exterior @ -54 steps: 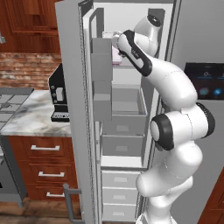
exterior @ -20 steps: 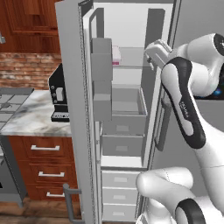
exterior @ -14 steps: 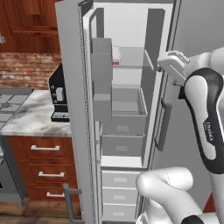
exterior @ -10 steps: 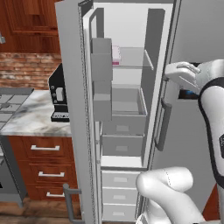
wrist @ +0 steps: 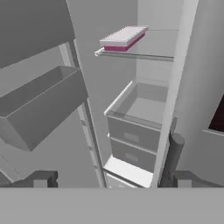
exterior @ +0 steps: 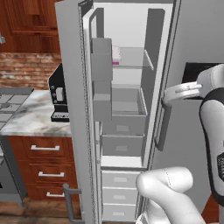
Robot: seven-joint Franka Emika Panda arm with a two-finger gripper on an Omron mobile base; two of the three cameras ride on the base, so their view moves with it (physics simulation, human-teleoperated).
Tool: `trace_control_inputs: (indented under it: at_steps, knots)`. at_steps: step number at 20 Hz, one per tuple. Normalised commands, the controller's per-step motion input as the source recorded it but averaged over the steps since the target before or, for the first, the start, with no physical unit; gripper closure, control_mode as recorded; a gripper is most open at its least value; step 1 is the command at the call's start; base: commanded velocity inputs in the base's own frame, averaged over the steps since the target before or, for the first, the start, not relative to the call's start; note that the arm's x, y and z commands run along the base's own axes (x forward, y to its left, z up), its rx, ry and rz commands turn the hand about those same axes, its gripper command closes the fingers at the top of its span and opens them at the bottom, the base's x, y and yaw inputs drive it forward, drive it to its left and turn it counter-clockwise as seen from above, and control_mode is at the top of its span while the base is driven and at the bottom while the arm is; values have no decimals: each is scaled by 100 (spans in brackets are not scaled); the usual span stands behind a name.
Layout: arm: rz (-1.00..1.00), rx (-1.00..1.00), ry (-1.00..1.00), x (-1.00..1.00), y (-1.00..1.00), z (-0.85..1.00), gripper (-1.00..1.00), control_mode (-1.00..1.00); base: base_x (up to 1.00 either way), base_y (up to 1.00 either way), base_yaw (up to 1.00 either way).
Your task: The ice cube tray has been filled with water. Take the tray and place it in the freezer to make ice. Close the freezer door after placing the tray.
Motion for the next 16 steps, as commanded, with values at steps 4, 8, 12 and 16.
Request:
trace_control_inputs:
  at_steps: [4,8,12,16]
  knots:
    - [0,-18,-8,-18,1,-2,-100,-100,0,0,0]
    - [0,2,-1,0,0,-50,-100,-100,0,0,0]
    - [-4,6,-2,0,21,-58,-100,-100,0,0,0]
    - [-11,3,0,0,3,-21,-100,-100,0,0,0]
